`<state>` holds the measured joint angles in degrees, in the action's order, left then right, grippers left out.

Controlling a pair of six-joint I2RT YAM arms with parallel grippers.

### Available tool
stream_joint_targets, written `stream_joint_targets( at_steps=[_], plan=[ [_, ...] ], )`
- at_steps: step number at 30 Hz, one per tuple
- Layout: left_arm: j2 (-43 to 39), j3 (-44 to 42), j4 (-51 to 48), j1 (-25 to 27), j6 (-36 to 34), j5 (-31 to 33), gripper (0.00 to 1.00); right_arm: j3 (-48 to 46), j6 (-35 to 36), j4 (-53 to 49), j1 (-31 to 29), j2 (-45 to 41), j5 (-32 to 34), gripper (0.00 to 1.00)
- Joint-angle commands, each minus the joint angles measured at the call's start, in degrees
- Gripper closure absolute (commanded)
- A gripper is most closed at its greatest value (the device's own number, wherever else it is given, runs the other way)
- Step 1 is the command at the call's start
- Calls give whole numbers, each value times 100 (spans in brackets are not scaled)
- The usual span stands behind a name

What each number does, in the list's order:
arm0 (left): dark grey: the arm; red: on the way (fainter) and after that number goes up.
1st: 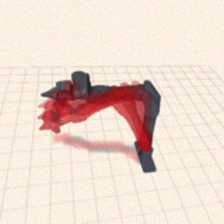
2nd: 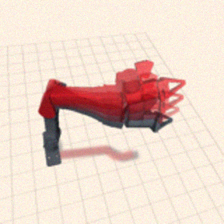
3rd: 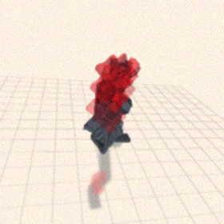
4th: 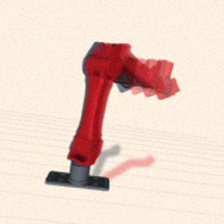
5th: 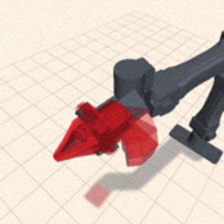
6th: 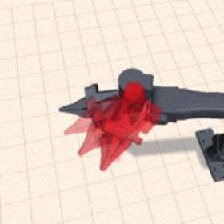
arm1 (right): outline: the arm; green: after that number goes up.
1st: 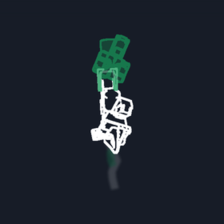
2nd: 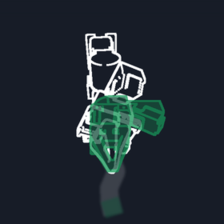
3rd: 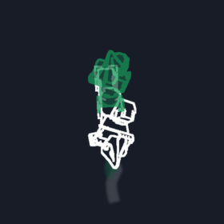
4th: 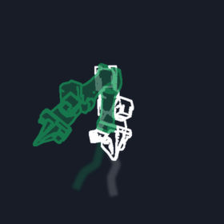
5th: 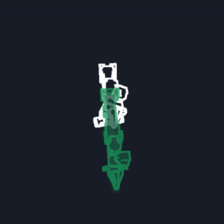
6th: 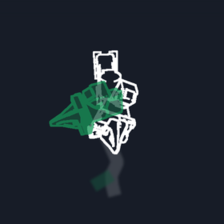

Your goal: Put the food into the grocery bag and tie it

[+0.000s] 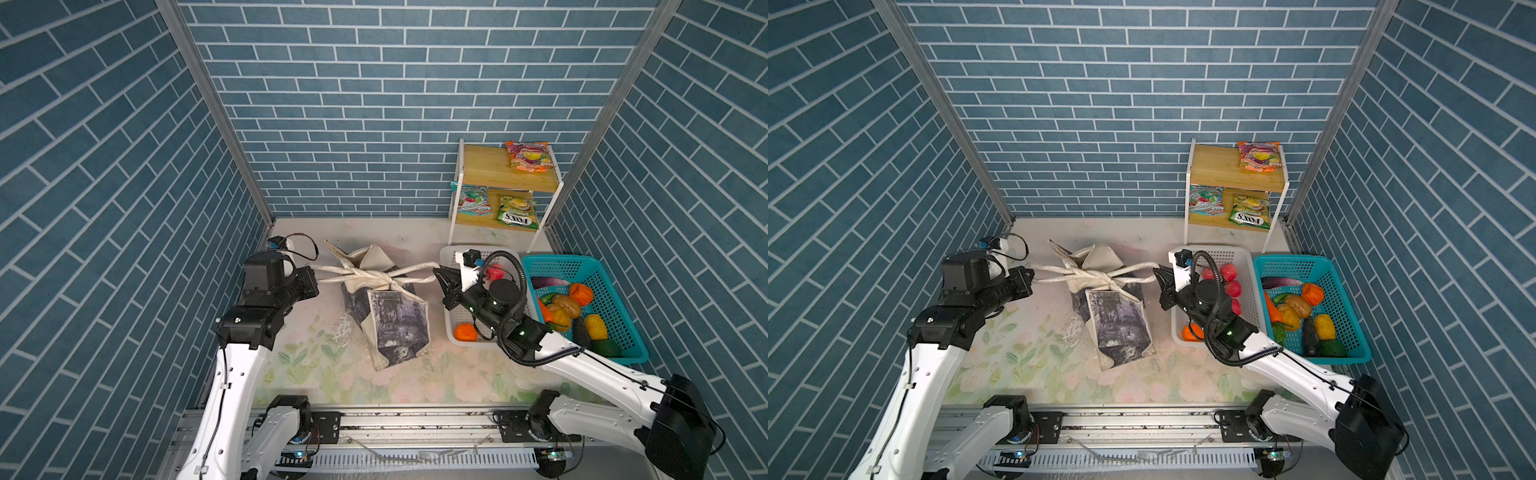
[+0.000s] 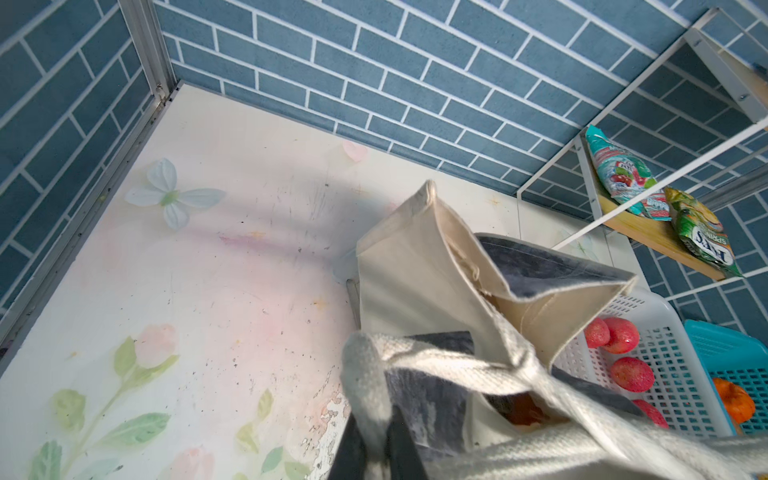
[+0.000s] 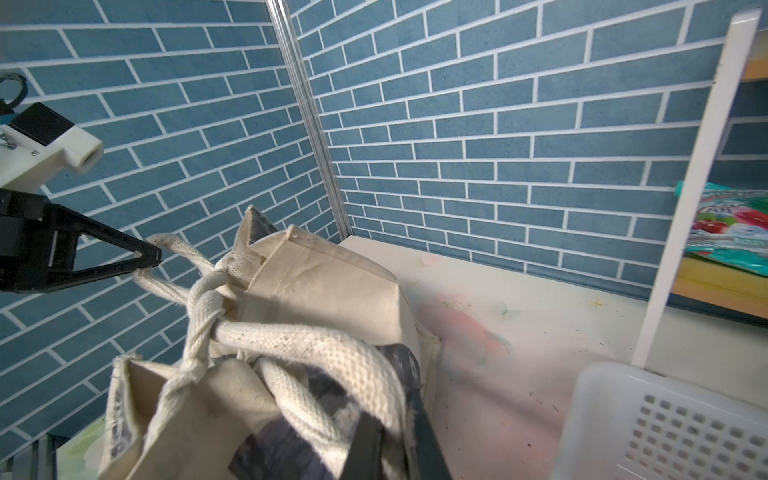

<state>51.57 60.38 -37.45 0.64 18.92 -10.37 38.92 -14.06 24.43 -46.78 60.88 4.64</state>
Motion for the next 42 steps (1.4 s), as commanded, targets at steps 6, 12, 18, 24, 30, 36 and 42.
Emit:
stream_joint_targets(
  at_steps=[6,12,18,24,30,36,42],
  plan=[
    [372,-278,717,-1971,87,64,100,11,606,-1683,724,-1041,2844,100],
    [520,-277,744,-2295,148,-123,100,-25,637,-2262,1027,-1157,3095,100],
    [557,-186,619,-2405,126,6,100,-10,657,-2448,1195,-1208,3174,100],
    [549,-131,507,-2516,142,215,100,1,624,-2686,1355,-1340,3271,100],
    [516,-149,522,-2605,233,208,100,-11,536,-2785,1505,-1404,3225,100],
    [539,-296,988,-2605,401,-963,100,-42,524,-2481,1541,-1335,2260,100],
    [419,-610,1729,-2448,768,-2565,100,158,862,-2033,1537,-873,-413,100]
  ],
)
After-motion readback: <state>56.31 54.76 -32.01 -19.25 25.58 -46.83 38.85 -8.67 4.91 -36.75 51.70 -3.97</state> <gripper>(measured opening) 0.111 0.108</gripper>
